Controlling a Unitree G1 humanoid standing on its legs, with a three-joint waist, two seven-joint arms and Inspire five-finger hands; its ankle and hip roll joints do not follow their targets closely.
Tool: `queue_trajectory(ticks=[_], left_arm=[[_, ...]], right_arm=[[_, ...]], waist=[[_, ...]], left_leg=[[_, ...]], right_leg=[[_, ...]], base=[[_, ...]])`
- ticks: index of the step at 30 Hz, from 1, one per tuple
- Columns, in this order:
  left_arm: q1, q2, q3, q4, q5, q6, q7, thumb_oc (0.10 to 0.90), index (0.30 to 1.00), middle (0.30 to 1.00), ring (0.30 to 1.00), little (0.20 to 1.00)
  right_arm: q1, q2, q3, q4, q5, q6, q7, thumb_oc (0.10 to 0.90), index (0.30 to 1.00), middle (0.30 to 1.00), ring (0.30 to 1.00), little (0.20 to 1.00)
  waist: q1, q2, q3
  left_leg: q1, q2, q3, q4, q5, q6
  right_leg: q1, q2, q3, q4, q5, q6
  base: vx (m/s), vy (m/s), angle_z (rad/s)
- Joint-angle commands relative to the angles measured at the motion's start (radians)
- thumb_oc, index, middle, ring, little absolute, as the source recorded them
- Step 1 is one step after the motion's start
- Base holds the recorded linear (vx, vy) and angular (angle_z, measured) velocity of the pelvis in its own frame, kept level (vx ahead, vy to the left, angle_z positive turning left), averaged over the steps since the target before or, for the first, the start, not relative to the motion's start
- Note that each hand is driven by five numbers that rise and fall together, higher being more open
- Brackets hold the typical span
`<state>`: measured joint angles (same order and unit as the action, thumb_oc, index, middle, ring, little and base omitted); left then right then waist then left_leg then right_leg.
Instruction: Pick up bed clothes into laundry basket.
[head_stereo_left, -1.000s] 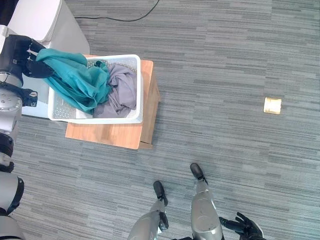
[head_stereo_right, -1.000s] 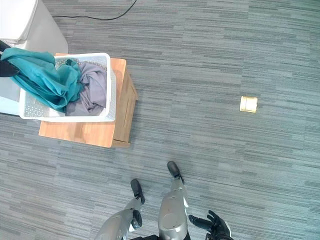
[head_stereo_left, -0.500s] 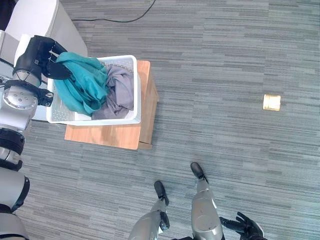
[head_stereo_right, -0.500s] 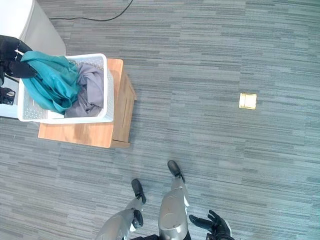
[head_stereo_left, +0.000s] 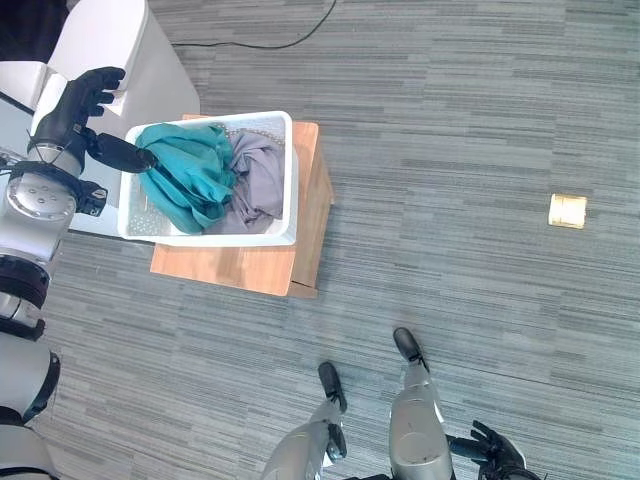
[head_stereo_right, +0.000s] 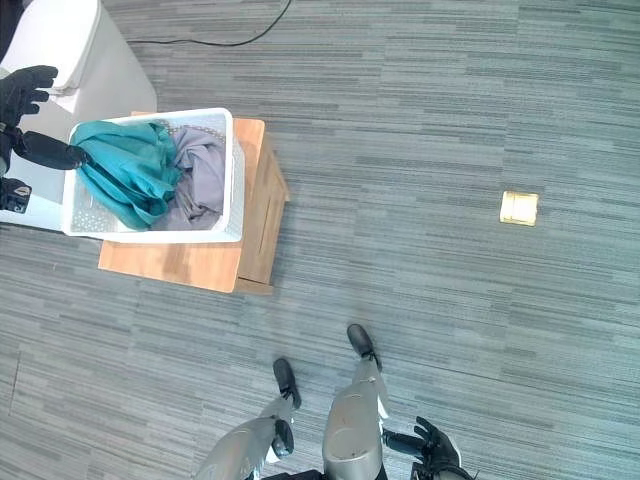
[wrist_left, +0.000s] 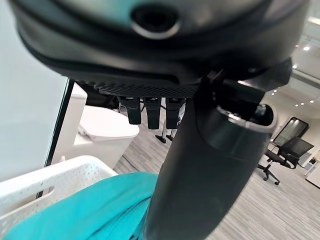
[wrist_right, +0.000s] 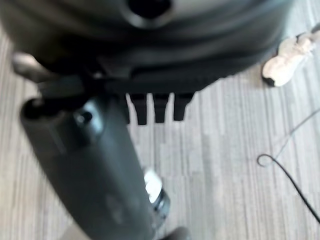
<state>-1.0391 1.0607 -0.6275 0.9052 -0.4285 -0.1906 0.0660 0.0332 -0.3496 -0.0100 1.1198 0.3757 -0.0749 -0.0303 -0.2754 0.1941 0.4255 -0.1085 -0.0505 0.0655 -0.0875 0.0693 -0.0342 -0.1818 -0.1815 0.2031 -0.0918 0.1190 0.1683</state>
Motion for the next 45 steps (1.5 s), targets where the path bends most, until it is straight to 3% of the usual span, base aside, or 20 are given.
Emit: queue_trajectory(ticks=[1,15,22,24,25,26,27,29,31,34,35,42,45], left_arm=[[-0.151,0.125,0.063,0.038,-0.010,-0.062,0.042,0.800,0.900,0.900,0.900,0.900],[-0.122,0.171,0.086,-0.040,-0.028,-0.085,0.039,0.800,0.900,0.900,0.900,0.900],[-0.097,0.220,0.064,-0.036,-0.003,-0.075,0.003,0.800,0.900,0.900,0.900,0.900],[-0.096,0.251,-0.009,-0.055,0.067,-0.061,-0.052,0.800,0.900,0.900,0.900,0.900],[-0.135,0.277,-0.101,-0.060,0.152,-0.053,-0.084,0.800,0.900,0.900,0.900,0.900],[-0.260,0.300,-0.304,-0.086,0.305,-0.059,-0.103,0.800,0.900,0.900,0.900,0.900],[-0.453,0.311,-0.591,-0.163,0.469,-0.083,-0.143,0.800,0.900,0.900,0.900,0.900],[-0.544,0.294,-0.707,-0.186,0.497,-0.087,-0.141,0.800,0.900,0.900,0.900,0.900],[-0.595,0.283,-0.772,-0.219,0.540,-0.105,-0.144,0.800,0.900,0.900,0.900,0.900],[-0.560,0.277,-0.772,-0.337,0.704,-0.128,-0.140,0.800,0.900,0.900,0.900,0.900],[-0.575,0.289,-0.772,-0.400,0.707,-0.136,-0.127,0.800,0.900,0.900,0.900,0.900],[-0.572,0.369,-0.772,-0.501,0.778,-0.155,-0.074,0.800,0.900,0.900,0.900,0.900],[-0.574,0.384,-0.772,-0.482,0.783,-0.145,-0.060,0.800,0.900,0.900,0.900,0.900]], right_arm=[[0.104,-0.068,-0.016,0.003,-0.021,0.017,-0.025,0.800,0.900,0.900,0.900,0.900],[0.142,-0.103,-0.051,0.032,-0.042,0.024,0.007,0.800,0.900,0.900,0.900,0.900],[0.152,-0.118,-0.061,0.015,-0.060,0.024,0.012,0.800,0.900,0.900,0.900,0.900],[0.157,-0.132,-0.064,0.003,-0.069,0.026,0.016,0.800,0.900,0.900,0.900,0.900],[0.158,-0.147,-0.061,0.000,-0.079,0.028,0.020,0.800,0.900,0.900,0.900,0.900],[0.164,-0.163,-0.060,-0.009,-0.097,0.030,0.026,0.800,0.900,0.900,0.900,0.900],[0.168,-0.186,-0.063,-0.027,-0.116,0.029,0.023,0.800,0.900,0.900,0.900,0.900],[0.164,-0.177,-0.060,-0.036,-0.118,0.026,0.024,0.800,0.900,0.900,0.900,0.900],[0.160,-0.182,-0.063,-0.032,-0.118,0.023,0.017,0.800,0.900,0.900,0.900,0.900],[0.150,-0.269,-0.070,-0.025,-0.126,0.023,0.012,0.800,0.900,0.900,0.900,0.900],[0.144,-0.282,-0.071,-0.024,-0.123,0.022,0.008,0.800,0.900,0.900,0.900,0.900],[0.134,-0.307,-0.076,-0.001,-0.139,0.021,-0.003,0.800,0.900,0.900,0.900,0.900],[0.136,-0.294,-0.078,-0.003,-0.147,0.023,-0.003,0.800,0.900,0.900,0.900,0.900]], waist=[[0.003,0.058,-0.092],[0.014,0.073,-0.139],[0.017,0.096,-0.152],[0.009,0.110,-0.150],[0.002,0.121,-0.149],[-0.009,0.135,-0.143],[-0.015,0.148,-0.138],[-0.011,0.143,-0.136],[-0.011,0.146,-0.133],[-0.036,0.226,-0.124],[-0.038,0.238,-0.125],[-0.032,0.258,-0.142],[-0.026,0.244,-0.151]], left_leg=[[-0.032,0.039,-0.004,0.000,-0.022,-0.057],[-0.017,0.031,-0.022,0.000,-0.021,-0.059],[-0.014,0.026,-0.023,0.000,-0.018,-0.059],[-0.014,0.025,-0.022,0.000,-0.016,-0.059],[-0.015,0.025,-0.021,0.000,-0.015,-0.060],[-0.016,0.026,-0.020,0.000,-0.013,-0.060],[-0.014,0.025,-0.017,0.000,-0.013,-0.060],[-0.014,0.025,-0.016,0.000,-0.013,-0.058],[-0.015,0.025,-0.015,0.000,-0.013,-0.059],[-0.011,0.024,-0.010,0.000,-0.017,-0.058],[-0.010,0.024,-0.011,0.000,-0.018,-0.057],[-0.003,0.021,-0.012,0.000,-0.025,-0.056],[0.000,0.022,-0.014,0.000,-0.026,-0.055]], right_leg=[[0.009,-0.019,-0.045,0.032,-0.068,0.043],[0.041,-0.036,-0.071,0.032,-0.071,0.041],[0.048,-0.042,-0.077,0.033,-0.070,0.041],[0.047,-0.041,-0.074,0.032,-0.067,0.042],[0.046,-0.041,-0.072,0.031,-0.065,0.042],[0.045,-0.041,-0.071,0.032,-0.062,0.043],[0.046,-0.041,-0.071,0.032,-0.059,0.046],[0.043,-0.042,-0.069,0.031,-0.058,0.047],[0.042,-0.042,-0.069,0.032,-0.058,0.049],[0.040,-0.045,-0.065,0.035,-0.059,0.052],[0.042,-0.046,-0.067,0.036,-0.061,0.054],[0.050,-0.053,-0.071,0.033,-0.065,0.056],[0.054,-0.053,-0.076,0.031,-0.066,0.055]], base=[[0.00,0.000,0.00],[-0.01,0.008,0.04],[-0.01,0.010,0.03],[-0.01,0.016,0.00],[-0.02,0.043,0.01],[-0.02,0.046,0.02],[-0.01,0.032,0.04],[0.00,0.015,0.08],[0.00,0.000,0.00],[0.00,0.007,-0.01],[0.00,0.000,0.00],[0.01,0.011,-0.02],[0.00,0.000,0.00]])
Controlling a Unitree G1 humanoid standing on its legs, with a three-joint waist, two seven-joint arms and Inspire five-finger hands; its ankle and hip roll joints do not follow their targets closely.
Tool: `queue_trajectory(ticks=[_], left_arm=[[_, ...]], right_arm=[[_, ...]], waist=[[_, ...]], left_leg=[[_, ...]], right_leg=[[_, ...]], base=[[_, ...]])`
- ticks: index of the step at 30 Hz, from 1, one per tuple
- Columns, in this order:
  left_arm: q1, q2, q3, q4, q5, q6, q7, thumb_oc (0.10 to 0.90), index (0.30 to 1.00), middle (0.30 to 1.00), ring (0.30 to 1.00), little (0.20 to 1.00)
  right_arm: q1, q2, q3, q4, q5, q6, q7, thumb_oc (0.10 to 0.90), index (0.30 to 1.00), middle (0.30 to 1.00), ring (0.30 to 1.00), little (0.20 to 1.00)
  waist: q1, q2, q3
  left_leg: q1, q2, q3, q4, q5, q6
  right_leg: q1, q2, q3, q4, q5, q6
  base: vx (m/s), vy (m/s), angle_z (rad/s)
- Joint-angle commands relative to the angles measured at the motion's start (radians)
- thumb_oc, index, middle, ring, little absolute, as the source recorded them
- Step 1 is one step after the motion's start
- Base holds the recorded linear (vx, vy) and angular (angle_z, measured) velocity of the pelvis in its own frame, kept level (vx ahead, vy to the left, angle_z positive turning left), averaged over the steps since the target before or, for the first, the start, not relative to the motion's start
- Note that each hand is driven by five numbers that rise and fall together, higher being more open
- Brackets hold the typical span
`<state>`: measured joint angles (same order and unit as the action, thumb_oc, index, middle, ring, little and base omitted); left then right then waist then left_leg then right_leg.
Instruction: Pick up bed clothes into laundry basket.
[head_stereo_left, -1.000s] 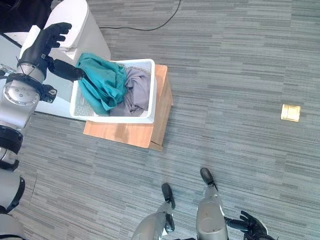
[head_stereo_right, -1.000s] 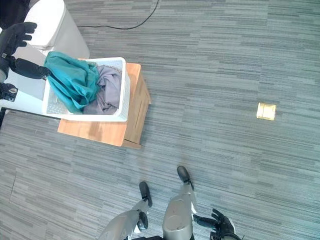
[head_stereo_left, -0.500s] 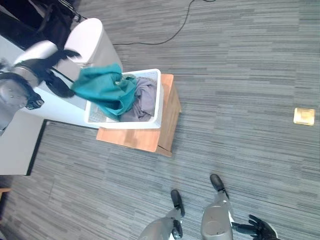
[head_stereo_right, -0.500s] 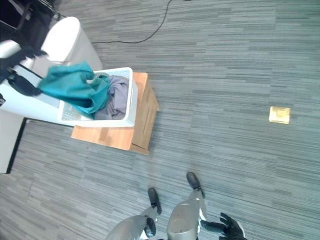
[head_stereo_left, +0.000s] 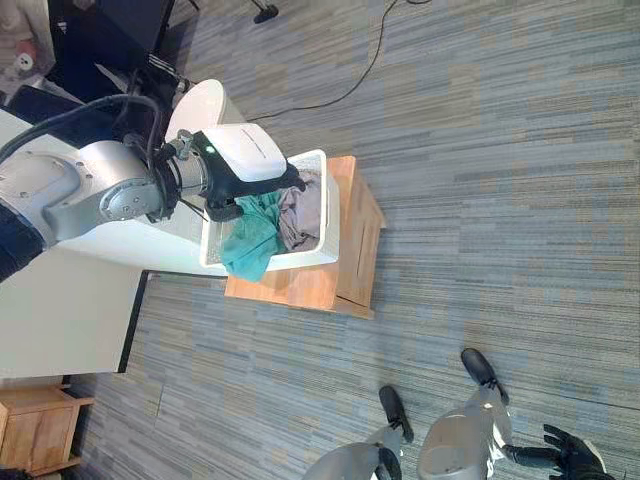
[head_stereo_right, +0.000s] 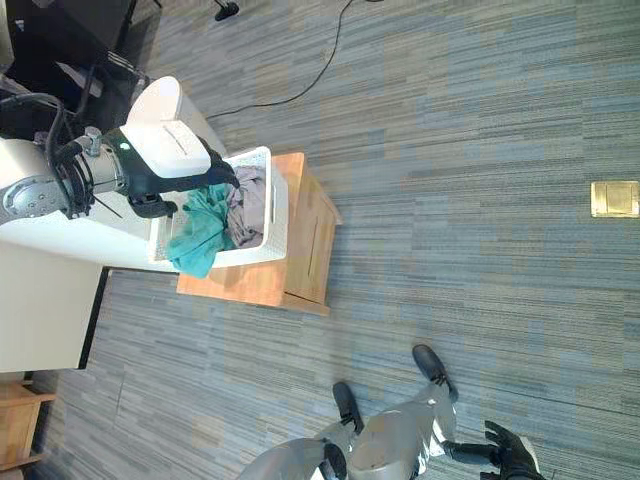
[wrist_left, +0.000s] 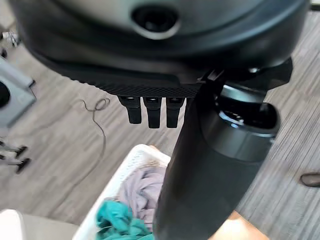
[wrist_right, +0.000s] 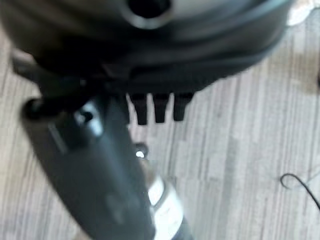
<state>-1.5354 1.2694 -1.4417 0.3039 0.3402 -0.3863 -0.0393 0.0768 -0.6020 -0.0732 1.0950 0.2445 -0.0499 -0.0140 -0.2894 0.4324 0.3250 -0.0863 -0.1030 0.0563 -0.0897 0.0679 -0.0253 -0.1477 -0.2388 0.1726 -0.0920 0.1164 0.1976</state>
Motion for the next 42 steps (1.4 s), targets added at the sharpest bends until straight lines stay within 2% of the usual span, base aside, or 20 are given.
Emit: queue_trajectory(ticks=[1,3,5,7,9,10,11,12,13,14,17,18,19,21,24,28,34,36,38,42], left_arm=[[-0.077,0.175,0.042,0.119,0.014,0.051,0.046,0.800,0.900,0.900,0.900,0.900],[-0.086,0.194,0.042,0.118,-0.006,0.056,0.047,0.800,0.900,0.900,0.900,0.900],[-0.141,0.252,0.048,0.123,-0.154,0.069,0.075,0.800,0.900,0.900,0.900,0.900],[-0.060,0.298,0.146,0.127,-0.282,0.068,0.077,0.800,0.900,0.900,0.900,0.900],[0.137,0.310,0.381,0.146,-0.428,0.070,0.085,0.800,0.900,0.900,0.900,0.900],[0.441,0.264,0.714,0.170,-0.568,0.067,0.080,0.800,0.900,0.900,0.900,0.900],[0.529,0.256,0.802,0.160,-0.560,0.067,0.082,0.800,0.900,0.900,0.900,0.900],[0.826,0.158,1.114,0.144,-0.674,0.052,0.078,0.800,0.900,0.900,0.900,0.900],[0.919,0.149,1.205,0.124,-0.669,0.053,0.076,0.800,0.900,0.900,0.900,0.900],[1.167,0.049,1.462,0.071,-0.745,0.044,0.072,0.800,0.900,0.900,0.900,0.900],[1.374,-0.170,1.641,0.002,-0.866,0.039,0.040,0.800,0.900,0.900,0.900,0.900],[1.437,-0.346,1.667,-0.036,-0.940,0.036,0.027,0.800,0.900,0.900,0.900,0.900],[1.447,-0.351,1.674,-0.043,-0.940,0.038,0.027,0.800,0.900,0.900,0.900,0.900],[1.533,-0.463,1.691,-0.109,-0.945,0.046,0.020,0.800,0.900,0.900,0.900,0.900],[1.596,-0.684,1.639,-0.094,-0.997,0.075,-0.010,0.800,0.900,0.900,0.900,0.900],[1.656,-0.710,1.591,-0.095,-0.902,0.098,-0.026,0.800,0.900,0.900,0.900,0.900],[1.707,-0.913,1.514,-0.041,-0.887,0.124,-0.005,0.800,0.900,0.900,0.900,0.900],[1.707,-0.914,1.514,-0.041,-0.886,0.124,-0.004,0.800,0.900,0.900,0.900,0.900],[1.733,-0.976,1.466,-0.034,-0.873,0.129,0.022,0.800,0.900,0.900,0.900,0.900],[1.735,-1.097,1.366,-0.027,-1.039,0.129,0.061,0.800,0.900,0.900,0.900,0.900]], right_arm=[[0.092,-0.041,-0.015,0.021,-0.016,-0.002,-0.019,0.800,0.900,0.900,0.900,0.900],[0.096,-0.030,-0.017,0.018,-0.021,-0.001,-0.018,0.800,0.900,0.900,0.900,0.900],[0.110,0.045,-0.021,-0.003,-0.018,-0.001,-0.013,0.800,0.900,0.900,0.900,0.900],[0.114,0.080,-0.019,-0.053,-0.026,-0.001,-0.011,0.800,0.900,0.900,0.900,0.900],[0.125,0.115,-0.028,-0.130,-0.040,-0.006,-0.009,0.800,0.900,0.900,0.900,0.900],[0.142,0.151,-0.055,-0.201,-0.040,-0.018,-0.012,0.800,0.900,0.900,0.900,0.900],[0.146,0.134,-0.057,-0.204,-0.041,-0.017,-0.013,0.800,0.900,0.900,0.900,0.900],[0.150,0.146,-0.086,-0.282,-0.020,-0.044,-0.007,0.800,0.900,0.900,0.900,0.900],[0.151,0.126,-0.081,-0.287,-0.021,-0.043,-0.007,0.800,0.900,0.900,0.900,0.900],[0.139,0.107,-0.069,-0.332,-0.017,-0.052,-0.004,0.800,0.900,0.900,0.900,0.900],[0.134,0.108,-0.054,-0.415,-0.036,-0.070,-0.003,0.800,0.900,0.900,0.900,0.900],[0.106,0.119,-0.044,-0.472,-0.041,-0.080,-0.008,0.800,0.900,0.900,0.900,0.900],[0.108,0.115,-0.043,-0.474,-0.041,-0.078,-0.009,0.800,0.900,0.900,0.900,0.900],[0.102,0.123,-0.039,-0.519,-0.049,-0.083,-0.011,0.800,0.900,0.900,0.900,0.900],[0.077,0.147,-0.006,-0.676,-0.061,-0.088,0.003,0.800,0.900,0.900,0.900,0.900],[0.063,0.145,0.022,-0.782,-0.068,-0.092,0.027,0.800,0.900,0.900,0.900,0.900],[0.062,0.178,0.141,-0.967,-0.079,-0.108,0.084,0.800,0.900,0.900,0.900,0.900],[0.063,0.178,0.141,-0.967,-0.079,-0.108,0.084,0.800,0.900,0.900,0.900,0.900],[0.083,0.210,0.178,-1.031,-0.043,-0.136,0.088,0.800,0.900,0.900,0.900,0.900],[0.084,0.240,0.269,-1.026,-0.029,-0.150,0.064,0.800,0.900,0.900,0.900,0.900]], waist=[[-0.012,0.006,-0.050],[-0.004,-0.009,-0.058],[0.029,-0.090,-0.079],[0.045,-0.136,-0.088],[0.072,-0.183,-0.105],[0.111,-0.219,-0.124],[0.108,-0.203,-0.126],[0.137,-0.220,-0.144],[0.125,-0.204,-0.143],[0.111,-0.201,-0.144],[0.121,-0.243,-0.165],[0.144,-0.280,-0.182],[0.141,-0.276,-0.182],[0.161,-0.302,-0.195],[0.190,-0.353,-0.218],[0.210,-0.377,-0.226],[0.241,-0.430,-0.242],[0.240,-0.430,-0.242],[0.246,-0.441,-0.243],[0.256,-0.456,-0.243]], left_leg=[[-0.022,0.075,-0.005,0.002,-0.024,-0.064],[-0.020,0.076,-0.006,0.002,-0.024,-0.064],[-0.016,0.081,-0.014,0.002,-0.021,-0.064],[-0.010,0.082,-0.015,0.002,-0.022,-0.065],[-0.004,0.085,-0.020,0.002,-0.024,-0.066],[0.007,0.086,-0.022,0.002,-0.027,-0.065],[0.007,0.086,-0.020,0.002,-0.027,-0.065],[0.014,0.089,-0.023,0.002,-0.031,-0.066],[0.015,0.089,-0.021,0.002,-0.032,-0.066],[0.022,0.092,-0.023,0.002,-0.034,-0.066],[0.039,0.095,-0.032,0.002,-0.045,-0.065],[0.048,0.099,-0.044,0.002,-0.050,-0.063],[0.050,0.099,-0.045,0.002,-0.051,-0.062],[0.061,0.101,-0.055,0.002,-0.057,-0.059],[0.068,0.108,-0.068,0.002,-0.060,-0.054],[0.067,0.114,-0.074,0.002,-0.049,-0.050],[0.087,0.118,-0.089,0.003,-0.054,-0.037],[0.088,0.118,-0.089,0.003,-0.055,-0.037],[0.089,0.118,-0.096,0.008,-0.057,-0.032],[0.094,0.118,-0.098,0.012,-0.062,-0.027]], right_leg=[[0.020,0.004,-0.045,0.031,-0.063,0.026],[0.024,0.006,-0.049,0.029,-0.064,0.025],[0.034,0.010,-0.059,0.030,-0.067,0.020],[0.040,0.010,-0.063,0.029,-0.070,0.018],[0.048,0.013,-0.068,0.029,-0.073,0.015],[0.062,0.014,-0.075,0.030,-0.079,0.012],[0.060,0.014,-0.073,0.030,-0.079,0.012],[0.068,0.019,-0.078,0.032,-0.085,0.009],[0.068,0.018,-0.076,0.032,-0.086,0.009],[0.074,0.021,-0.080,0.036,-0.091,0.007],[0.092,0.026,-0.092,0.046,-0.105,0.000],[0.104,0.031,-0.103,0.053,-0.116,-0.007],[0.106,0.031,-0.103,0.054,-0.118,-0.007],[0.124,0.033,-0.115,0.055,-0.126,-0.013],[0.140,0.040,-0.131,0.060,-0.135,-0.024],[0.141,0.047,-0.137,0.064,-0.129,-0.027],[0.170,0.055,-0.140,0.072,-0.147,-0.040],[0.171,0.055,-0.141,0.072,-0.148,-0.040],[0.173,0.060,-0.141,0.076,-0.154,-0.044],[0.172,0.064,-0.140,0.090,-0.160,-0.047]], base=[[0.00,0.000,0.00],[0.01,-0.021,0.01],[0.01,-0.053,0.03],[0.01,-0.035,0.02],[0.02,-0.058,-0.02],[0.01,-0.052,-0.06],[0.03,-0.051,-0.08],[0.02,-0.021,-0.05],[0.03,-0.034,-0.11],[0.03,-0.035,-0.07],[0.04,-0.050,0.10],[0.03,-0.043,0.18],[0.03,-0.052,0.23],[0.00,-0.023,0.27],[0.01,-0.018,0.27],[-0.03,0.003,0.06],[0.00,0.000,0.00],[0.00,0.000,0.00],[-0.02,-0.014,0.00],[0.00,0.000,0.00]])
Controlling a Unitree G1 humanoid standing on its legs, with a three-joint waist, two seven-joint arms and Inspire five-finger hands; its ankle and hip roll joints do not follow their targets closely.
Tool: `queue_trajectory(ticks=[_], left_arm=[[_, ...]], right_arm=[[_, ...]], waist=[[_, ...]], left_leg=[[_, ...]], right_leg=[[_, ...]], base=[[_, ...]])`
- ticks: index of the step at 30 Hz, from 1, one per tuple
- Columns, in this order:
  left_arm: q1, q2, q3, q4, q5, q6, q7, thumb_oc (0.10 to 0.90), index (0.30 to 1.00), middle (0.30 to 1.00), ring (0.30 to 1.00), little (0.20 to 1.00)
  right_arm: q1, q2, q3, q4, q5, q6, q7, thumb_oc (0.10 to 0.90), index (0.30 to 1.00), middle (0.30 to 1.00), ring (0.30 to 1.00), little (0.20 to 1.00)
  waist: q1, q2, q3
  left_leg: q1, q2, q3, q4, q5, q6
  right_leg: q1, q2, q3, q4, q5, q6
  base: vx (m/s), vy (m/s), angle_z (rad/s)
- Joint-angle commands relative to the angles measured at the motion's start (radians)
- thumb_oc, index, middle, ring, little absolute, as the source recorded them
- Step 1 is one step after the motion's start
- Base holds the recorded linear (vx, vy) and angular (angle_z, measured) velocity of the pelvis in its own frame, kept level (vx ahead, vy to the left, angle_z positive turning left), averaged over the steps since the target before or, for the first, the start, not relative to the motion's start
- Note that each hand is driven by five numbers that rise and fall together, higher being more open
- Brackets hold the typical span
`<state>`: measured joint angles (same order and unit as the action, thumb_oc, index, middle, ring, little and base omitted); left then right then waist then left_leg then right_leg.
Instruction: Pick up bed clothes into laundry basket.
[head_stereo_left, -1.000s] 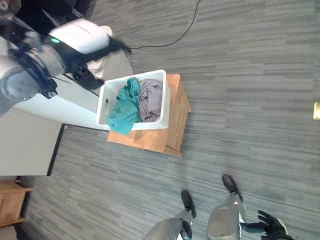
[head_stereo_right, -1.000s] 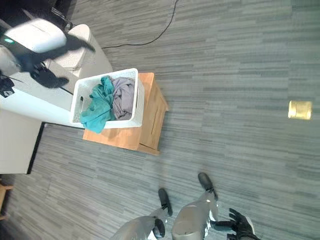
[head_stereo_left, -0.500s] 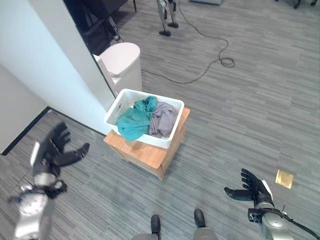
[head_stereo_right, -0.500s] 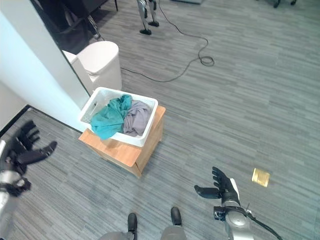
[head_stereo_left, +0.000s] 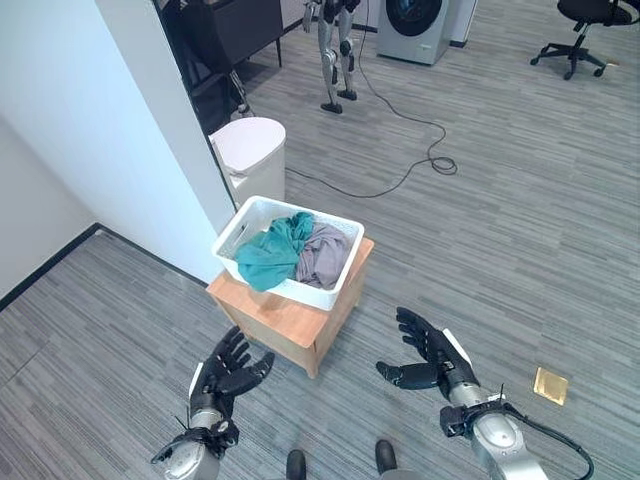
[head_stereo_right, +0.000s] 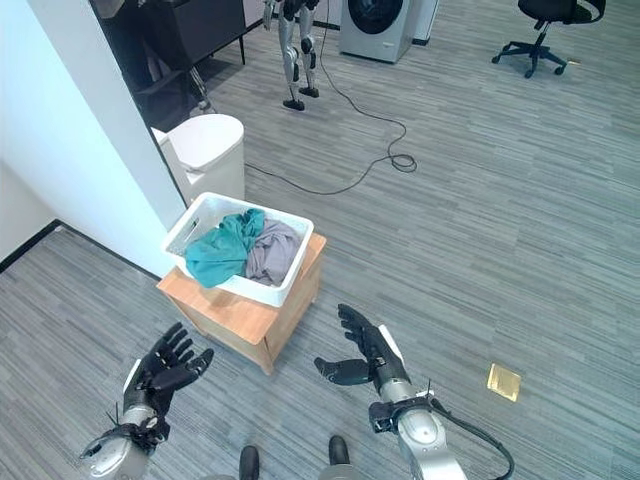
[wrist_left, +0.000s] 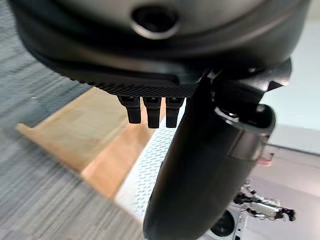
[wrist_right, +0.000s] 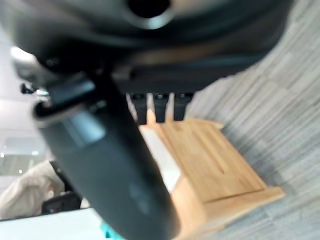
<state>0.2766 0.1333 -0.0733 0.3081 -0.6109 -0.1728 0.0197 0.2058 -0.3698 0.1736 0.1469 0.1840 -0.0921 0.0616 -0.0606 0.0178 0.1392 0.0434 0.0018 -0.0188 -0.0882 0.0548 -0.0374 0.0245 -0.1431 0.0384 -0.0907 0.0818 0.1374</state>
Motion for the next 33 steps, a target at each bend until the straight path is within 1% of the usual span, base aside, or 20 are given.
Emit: queue_trajectory(ticks=[1,5,8,9,11,13,15,17,18,19,21,22,23,26,28,29,30,31,32,33], left_arm=[[-0.074,0.031,-0.019,-0.035,-0.094,-0.084,0.012,0.800,0.900,0.900,0.900,0.900],[-0.069,0.011,-0.071,-0.067,-0.185,-0.072,0.016,0.800,0.900,0.900,0.900,0.900],[-0.080,0.032,-0.074,-0.085,-0.144,-0.076,0.024,0.800,0.900,0.900,0.900,0.900],[-0.098,0.067,-0.052,-0.104,-0.088,-0.086,0.046,0.800,0.900,0.900,0.900,0.900],[-0.113,0.081,-0.041,-0.106,-0.070,-0.090,0.051,0.800,0.900,0.900,0.900,0.900],[-0.153,0.109,-0.032,-0.107,-0.059,-0.105,0.057,0.800,0.900,0.900,0.900,0.900],[-0.181,0.117,-0.024,-0.087,-0.068,-0.125,0.058,0.800,0.900,0.900,0.900,0.900],[-0.198,0.112,-0.022,-0.080,-0.065,-0.135,0.052,0.800,0.900,0.900,0.900,0.900],[-0.202,0.116,-0.025,-0.079,-0.057,-0.146,0.063,0.800,0.900,0.900,0.900,0.900],[-0.170,0.105,-0.018,-0.109,-0.053,-0.139,0.040,0.800,0.900,0.900,0.900,0.900],[-0.152,0.094,-0.016,-0.102,-0.052,-0.143,0.044,0.800,0.900,0.900,0.900,0.900],[-0.130,0.078,-0.009,-0.101,-0.078,-0.142,0.037,0.800,0.900,0.900,0.900,0.900],[-0.130,0.077,-0.010,-0.102,-0.078,-0.141,0.037,0.800,0.900,0.900,0.900,0.900],[-0.094,0.071,-0.010,-0.074,-0.063,-0.127,0.016,0.800,0.900,0.900,0.900,0.900],[-0.060,0.078,-0.015,-0.092,-0.053,-0.120,0.003,0.800,0.900,0.900,0.900,0.900],[-0.051,0.084,-0.010,-0.099,-0.054,-0.120,-0.001,0.800,0.900,0.900,0.900,0.900],[-0.047,0.093,-0.012,-0.098,-0.049,-0.116,-0.007,0.800,0.900,0.900,0.900,0.900],[-0.049,0.103,-0.017,-0.117,-0.039,-0.117,-0.001,0.800,0.900,0.900,0.900,0.900],[-0.049,0.103,-0.016,-0.118,-0.039,-0.117,-0.001,0.800,0.900,0.900,0.900,0.900],[-0.066,0.096,-0.026,-0.122,-0.053,-0.115,0.004,0.800,0.900,0.900,0.900,0.900]], right_arm=[[-0.047,0.004,0.038,-0.073,0.020,-0.105,-0.019,0.800,0.900,0.900,0.900,0.900],[-0.057,-0.002,0.080,-0.089,0.014,-0.103,-0.036,0.800,0.900,0.900,0.900,0.900],[-0.071,-0.009,0.097,-0.085,0.014,-0.104,-0.038,0.800,0.900,0.900,0.900,0.900],[-0.078,-0.016,0.109,-0.096,0.015,-0.107,-0.039,0.800,0.900,0.900,0.900,0.900],[-0.084,-0.018,0.112,-0.097,0.017,-0.110,-0.038,0.800,0.900,0.900,0.900,0.900],[-0.089,-0.022,0.117,-0.107,0.021,-0.114,-0.043,0.800,0.900,0.900,0.900,0.900],[-0.101,-0.027,0.133,-0.105,0.033,-0.124,-0.048,0.800,0.900,0.900,0.900,0.900],[-0.098,-0.036,0.135,-0.117,0.047,-0.134,-0.054,0.800,0.900,0.900,0.900,0.900],[-0.097,-0.045,0.136,-0.124,0.050,-0.139,-0.058,0.800,0.900,0.900,0.900,0.900],[-0.086,-0.052,0.135,-0.125,0.082,-0.135,-0.041,0.800,0.900,0.900,0.900,0.900],[-0.089,-0.062,0.137,-0.117,0.079,-0.137,-0.040,0.800,0.900,0.900,0.900,0.900],[-0.076,-0.076,0.111,-0.117,0.092,-0.136,-0.046,0.800,0.900,0.900,0.900,0.900],[-0.076,-0.077,0.110,-0.116,0.092,-0.136,-0.046,0.800,0.900,0.900,0.900,0.900],[-0.072,-0.102,0.079,-0.117,0.058,-0.129,-0.053,0.800,0.900,0.900,0.900,0.900],[-0.050,-0.097,0.060,-0.118,0.065,-0.128,-0.057,0.800,0.900,0.900,0.900,0.900],[-0.046,-0.089,0.050,-0.123,0.075,-0.135,-0.061,0.800,0.900,0.900,0.900,0.900],[-0.036,-0.081,0.047,-0.120,0.076,-0.132,-0.064,0.800,0.900,0.900,0.900,0.900],[-0.028,-0.074,0.039,-0.133,0.077,-0.141,-0.073,0.800,0.900,0.900,0.900,0.900],[-0.028,-0.074,0.040,-0.133,0.077,-0.141,-0.073,0.800,0.900,0.900,0.900,0.900],[-0.031,-0.058,0.044,-0.109,0.077,-0.135,-0.082,0.800,0.900,0.900,0.900,0.900]], waist=[[0.030,-0.043,-0.057],[0.036,-0.048,-0.055],[0.046,-0.050,-0.052],[0.066,-0.045,-0.040],[0.071,-0.041,-0.032],[0.064,-0.032,-0.024],[0.056,-0.043,-0.029],[0.068,-0.039,-0.020],[0.085,-0.044,0.005],[0.116,-0.045,0.037],[0.125,-0.031,0.039],[0.135,-0.033,0.065],[0.135,-0.027,0.064],[0.119,-0.053,0.085],[0.102,-0.074,0.079],[0.081,-0.089,0.067],[0.074,-0.088,0.054],[0.034,-0.086,0.040],[0.030,-0.088,0.039],[0.007,-0.084,0.017]], left_leg=[[-0.034,0.012,-0.023,0.010,-0.049,-0.014],[-0.027,0.011,-0.026,0.017,-0.055,-0.010],[-0.030,0.011,-0.028,0.023,-0.054,-0.010],[-0.043,0.009,-0.048,0.034,-0.047,-0.008],[-0.055,0.004,-0.076,0.043,-0.039,-0.012],[-0.099,-0.013,-0.175,0.073,-0.019,-0.024],[-0.153,-0.055,-0.285,0.130,-0.008,-0.027],[-0.214,-0.078,-0.357,0.164,0.012,-0.037],[-0.238,-0.094,-0.389,0.183,0.026,-0.043],[-0.287,-0.098,-0.445,0.179,0.071,-0.077],[-0.309,-0.094,-0.484,0.162,0.104,-0.095],[-0.321,-0.086,-0.461,0.144,0.103,-0.104],[-0.323,-0.081,-0.464,0.142,0.107,-0.106],[-0.310,-0.027,-0.222,0.295,0.022,-0.056],[-0.266,-0.004,-0.115,0.397,-0.046,-0.046],[-0.242,0.031,-0.037,0.500,-0.068,-0.039],[-0.208,0.047,-0.015,0.464,-0.084,-0.043],[-0.106,0.129,0.097,0.499,-0.120,-0.057],[-0.108,0.126,0.094,0.495,-0.115,-0.056],[-0.035,0.149,0.161,0.455,-0.144,-0.073]], right_leg=[[0.002,-0.032,-0.006,0.089,-0.126,0.013],[0.006,-0.033,-0.007,0.092,-0.128,0.017],[0.001,-0.034,-0.014,0.105,-0.129,0.018],[-0.017,-0.034,-0.034,0.198,-0.158,0.019],[-0.026,-0.027,-0.033,0.242,-0.179,0.018],[-0.033,0.038,0.065,0.306,-0.242,0.000],[0.008,0.146,0.283,0.324,-0.333,-0.042],[0.031,0.210,0.429,0.303,-0.326,-0.069],[0.035,0.230,0.451,0.293,-0.323,-0.101],[0.048,0.214,0.373,0.241,-0.300,-0.103],[0.056,0.237,0.357,0.209,-0.282,-0.114],[0.064,0.236,0.289,0.190,-0.274,-0.121],[0.063,0.241,0.288,0.186,-0.266,-0.121],[0.023,0.184,0.141,0.192,-0.246,-0.106],[0.001,0.136,0.034,0.176,-0.222,-0.103],[-0.022,0.108,-0.042,0.166,-0.195,-0.101],[-0.037,0.099,-0.069,0.158,-0.192,-0.095],[-0.053,0.070,-0.189,0.164,-0.183,-0.091],[-0.054,0.067,-0.192,0.163,-0.180,-0.091],[-0.078,0.036,-0.276,0.168,-0.164,-0.085]], base=[[0.00,0.000,0.00],[0.00,0.000,0.00],[-0.02,-0.004,0.00],[-0.05,-0.011,0.06],[-0.04,-0.023,0.38],[-0.02,-0.074,0.94],[0.01,-0.109,1.83],[-0.12,-0.187,2.00],[-0.40,-0.380,1.71],[-0.36,-0.297,1.72],[-0.30,-0.335,2.72],[-0.25,-0.322,1.97],[-0.31,-0.217,1.14],[-0.34,-0.074,1.67],[-0.44,-0.093,1.95],[-0.46,-0.079,1.91],[-0.48,-0.075,2.21],[-0.28,-0.021,2.23],[-0.35,0.001,2.92],[-0.15,0.028,2.36]])
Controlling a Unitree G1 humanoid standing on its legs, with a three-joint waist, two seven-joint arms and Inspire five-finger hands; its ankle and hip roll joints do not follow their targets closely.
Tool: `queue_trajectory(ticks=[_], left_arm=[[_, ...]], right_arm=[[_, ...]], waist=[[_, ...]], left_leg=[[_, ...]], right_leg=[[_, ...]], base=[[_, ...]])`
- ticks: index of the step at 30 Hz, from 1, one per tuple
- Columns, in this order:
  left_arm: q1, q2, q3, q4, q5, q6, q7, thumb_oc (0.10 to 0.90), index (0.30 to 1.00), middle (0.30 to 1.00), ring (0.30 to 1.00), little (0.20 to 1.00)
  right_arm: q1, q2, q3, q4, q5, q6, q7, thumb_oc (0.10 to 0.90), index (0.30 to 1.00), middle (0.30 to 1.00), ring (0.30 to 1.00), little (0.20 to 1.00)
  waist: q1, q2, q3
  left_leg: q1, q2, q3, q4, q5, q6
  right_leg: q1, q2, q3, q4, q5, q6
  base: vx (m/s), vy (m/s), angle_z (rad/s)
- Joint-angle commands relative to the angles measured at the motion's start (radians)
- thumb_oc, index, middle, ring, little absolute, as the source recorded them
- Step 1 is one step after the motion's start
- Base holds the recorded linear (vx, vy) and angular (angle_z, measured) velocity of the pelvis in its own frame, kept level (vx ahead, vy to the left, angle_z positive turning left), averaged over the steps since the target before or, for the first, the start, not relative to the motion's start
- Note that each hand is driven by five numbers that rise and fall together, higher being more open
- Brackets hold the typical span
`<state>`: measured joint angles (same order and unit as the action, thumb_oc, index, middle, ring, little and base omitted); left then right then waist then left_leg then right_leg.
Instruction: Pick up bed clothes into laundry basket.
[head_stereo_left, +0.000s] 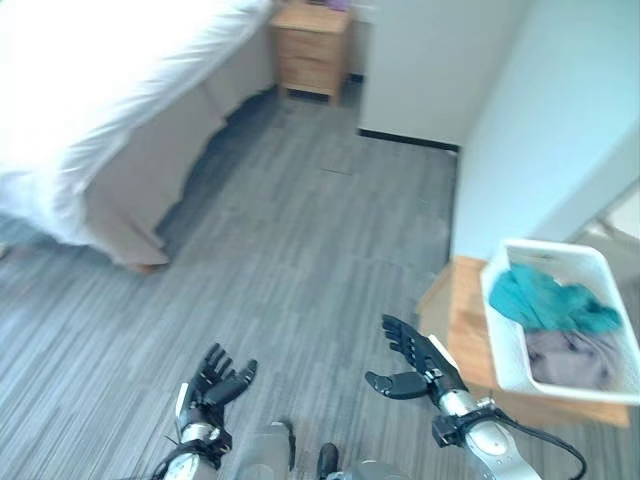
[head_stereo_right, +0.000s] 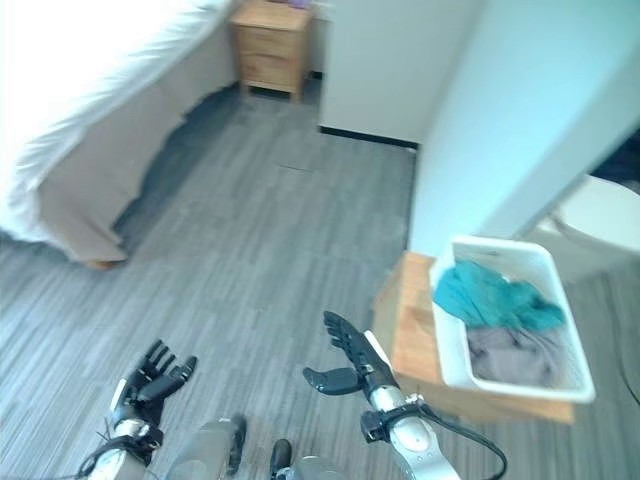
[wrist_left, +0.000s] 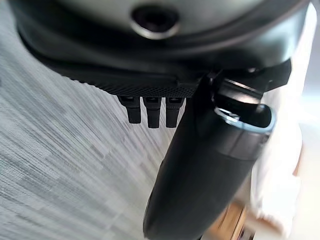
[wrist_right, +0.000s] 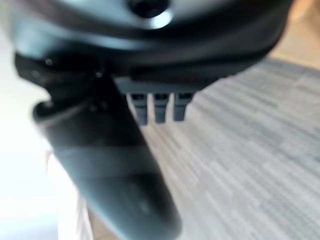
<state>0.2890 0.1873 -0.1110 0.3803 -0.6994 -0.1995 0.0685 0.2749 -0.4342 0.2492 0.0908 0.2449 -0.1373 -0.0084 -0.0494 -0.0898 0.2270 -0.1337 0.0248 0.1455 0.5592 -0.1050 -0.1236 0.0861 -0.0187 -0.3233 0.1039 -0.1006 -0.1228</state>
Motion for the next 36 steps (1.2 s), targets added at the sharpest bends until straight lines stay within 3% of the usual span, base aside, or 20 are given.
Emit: queue_trajectory(ticks=[1,3,4,5,7,9,10,11,12,13,15,17,19,20,26,32,33,36], left_arm=[[-0.078,0.042,0.011,-0.194,0.036,-0.089,-0.045,0.800,0.900,0.900,0.900,0.900],[-0.117,0.027,-0.024,-0.205,0.016,-0.092,-0.046,0.800,0.900,0.900,0.900,0.900],[-0.118,0.027,-0.024,-0.205,0.016,-0.092,-0.046,0.800,0.900,0.900,0.900,0.900],[-0.128,0.025,-0.049,-0.206,0.017,-0.090,-0.055,0.800,0.900,0.900,0.900,0.900],[-0.119,0.029,-0.059,-0.219,0.014,-0.084,-0.046,0.800,0.900,0.900,0.900,0.900],[-0.115,0.032,-0.064,-0.214,0.014,-0.082,-0.046,0.800,0.900,0.900,0.900,0.900],[-0.112,0.036,-0.067,-0.198,0.021,-0.081,-0.045,0.800,0.900,0.900,0.900,0.900],[-0.116,0.044,-0.067,-0.176,0.034,-0.079,-0.040,0.800,0.900,0.900,0.900,0.900],[-0.119,0.052,-0.065,-0.166,0.037,-0.079,-0.036,0.800,0.900,0.900,0.900,0.900],[-0.122,0.069,-0.063,-0.149,0.010,-0.080,-0.052,0.800,0.900,0.900,0.900,0.900],[-0.119,0.079,-0.061,-0.159,0.019,-0.073,-0.071,0.800,0.900,0.900,0.900,0.900],[-0.115,0.093,-0.060,-0.174,0.076,-0.071,-0.074,0.800,0.900,0.900,0.900,0.900],[-0.119,0.101,-0.053,-0.183,0.114,-0.081,-0.065,0.800,0.900,0.900,0.900,0.900],[-0.119,0.101,-0.036,-0.203,0.108,-0.097,-0.033,0.800,0.900,0.900,0.900,0.900],[-0.112,0.045,-0.044,-0.171,0.036,-0.103,-0.023,0.800,0.900,0.900,0.900,0.900],[-0.120,0.050,-0.122,-0.200,0.021,-0.066,-0.096,0.800,0.900,0.900,0.900,0.900],[-0.061,0.090,0.076,-0.170,0.132,-0.086,0.014,0.800,0.900,0.900,0.900,0.900],[-0.038,0.066,0.062,-0.166,0.096,-0.081,-0.005,0.800,0.900,0.900,0.900,0.900]], right_arm=[[-0.101,0.006,-0.031,-0.051,0.016,-0.091,-0.012,0.800,0.900,0.900,0.900,0.900],[-0.102,0.029,-0.034,-0.037,0.036,-0.101,-0.028,0.800,0.900,0.900,0.900,0.900],[-0.103,0.029,-0.034,-0.036,0.036,-0.101,-0.028,0.800,0.900,0.900,0.900,0.900],[-0.111,0.032,-0.031,-0.028,0.028,-0.100,-0.044,0.800,0.900,0.900,0.900,0.900],[-0.136,0.045,-0.016,-0.017,0.005,-0.091,-0.052,0.800,0.900,0.900,0.900,0.900],[-0.141,0.059,-0.011,-0.006,0.003,-0.088,-0.056,0.800,0.900,0.900,0.900,0.900],[-0.147,0.066,0.001,0.009,-0.011,-0.082,-0.056,0.800,0.900,0.900,0.900,0.900],[-0.152,0.072,0.015,0.008,-0.026,-0.074,-0.056,0.800,0.900,0.900,0.900,0.900],[-0.160,0.076,0.021,0.004,-0.027,-0.072,-0.053,0.800,0.900,0.900,0.900,0.900],[-0.136,0.073,0.030,-0.011,-0.008,-0.068,-0.026,0.800,0.900,0.900,0.900,0.900],[-0.117,0.064,0.029,-0.019,-0.014,-0.062,-0.010,0.800,0.900,0.900,0.900,0.900],[-0.103,0.052,0.028,-0.016,-0.039,-0.048,0.002,0.800,0.900,0.900,0.900,0.900],[-0.105,0.055,0.011,-0.014,-0.018,-0.054,0.002,0.800,0.900,0.900,0.900,0.900],[-0.128,0.063,0.019,-0.006,-0.011,-0.061,-0.011,0.800,0.900,0.900,0.900,0.900],[-0.192,0.057,0.060,-0.037,0.013,-0.070,0.000,0.800,0.900,0.900,0.900,0.900],[-0.140,0.078,0.029,0.026,0.105,-0.070,0.025,0.800,0.900,0.900,0.900,0.900],[-0.106,0.070,-0.112,0.042,0.274,-0.064,0.047,0.800,0.900,0.900,0.900,0.900],[-0.095,0.037,-0.116,0.017,0.199,-0.061,0.058,0.800,0.900,0.900,0.900,0.900]], waist=[[-0.009,0.027,-0.068],[-0.049,0.046,-0.090],[-0.052,0.043,-0.092],[-0.057,0.058,-0.093],[-0.059,0.058,-0.074],[-0.064,0.050,-0.069],[-0.064,0.051,-0.052],[-0.073,0.049,-0.040],[-0.093,0.049,-0.030],[-0.121,0.054,-0.024],[-0.119,0.060,-0.027],[-0.103,0.072,-0.038],[-0.087,0.066,-0.065],[-0.044,0.050,-0.081],[-0.015,0.032,-0.115],[-0.042,0.037,-0.143],[0.002,0.049,-0.079],[0.008,0.043,-0.088]], left_leg=[[0.146,0.129,-0.008,-0.192,0.012,0.012],[0.224,0.127,0.074,-0.274,-0.065,0.011],[0.220,0.122,0.071,-0.279,-0.058,0.013],[0.222,0.118,0.102,-0.358,-0.060,0.027],[0.228,0.065,0.043,-0.487,-0.064,0.059],[0.224,0.048,0.033,-0.526,-0.044,0.072],[0.233,0.042,0.022,-0.546,-0.040,0.079],[0.229,0.033,0.000,-0.555,-0.030,0.085],[0.223,0.026,-0.030,-0.550,-0.027,0.092],[0.189,-0.001,-0.118,-0.536,-0.013,0.109],[0.173,-0.003,-0.146,-0.537,0.000,0.112],[0.157,0.014,-0.150,-0.534,0.014,0.114],[0.165,-0.004,-0.147,-0.549,0.019,0.124],[0.152,-0.022,-0.124,-0.537,0.018,0.124],[0.148,-0.028,-0.109,-0.575,0.049,0.114],[0.168,-0.021,-0.127,-0.583,0.045,0.112],[0.102,0.004,-0.107,-0.526,0.052,0.090],[0.109,0.014,-0.123,-0.546,0.070,0.082]], right_leg=[[-0.134,-0.086,0.081,-0.026,0.015,0.175],[-0.165,-0.135,-0.050,-0.010,0.046,0.187],[-0.168,-0.140,-0.053,-0.012,0.050,0.187],[-0.186,-0.152,-0.091,-0.006,0.076,0.200],[-0.260,-0.181,-0.070,0.013,0.142,0.245],[-0.294,-0.201,-0.054,0.028,0.170,0.261],[-0.318,-0.209,-0.019,0.050,0.193,0.284],[-0.333,-0.208,0.060,0.054,0.206,0.306],[-0.351,-0.175,0.191,0.073,0.215,0.320],[-0.317,-0.075,0.482,0.103,0.170,0.331],[-0.301,-0.081,0.516,0.125,0.157,0.327],[-0.269,-0.133,0.463,0.158,0.129,0.303],[-0.217,-0.140,0.425,0.100,0.108,0.295],[-0.194,-0.166,0.318,0.029,0.104,0.301],[-0.153,-0.148,0.362,-0.042,0.093,0.303],[-0.134,-0.137,0.363,-0.040,0.074,0.295],[-0.138,-0.135,0.292,-0.039,0.051,0.285],[-0.111,-0.124,0.276,-0.053,0.039,0.272]], base=[[-0.23,0.055,2.06],[-0.24,0.107,1.40],[-0.25,0.164,1.62],[-0.16,0.125,1.45],[-0.30,0.235,1.38],[-0.22,0.186,0.59],[-0.23,0.179,0.27],[-0.20,0.146,0.12],[-0.24,0.177,0.30],[-0.17,0.143,0.64],[-0.13,0.075,1.35],[-0.11,0.028,0.92],[-0.02,0.060,0.18],[0.00,0.022,-0.25],[-0.02,-0.036,-0.26],[0.03,-0.049,0.02],[0.02,-0.031,0.07],[0.01,-0.084,0.03]])
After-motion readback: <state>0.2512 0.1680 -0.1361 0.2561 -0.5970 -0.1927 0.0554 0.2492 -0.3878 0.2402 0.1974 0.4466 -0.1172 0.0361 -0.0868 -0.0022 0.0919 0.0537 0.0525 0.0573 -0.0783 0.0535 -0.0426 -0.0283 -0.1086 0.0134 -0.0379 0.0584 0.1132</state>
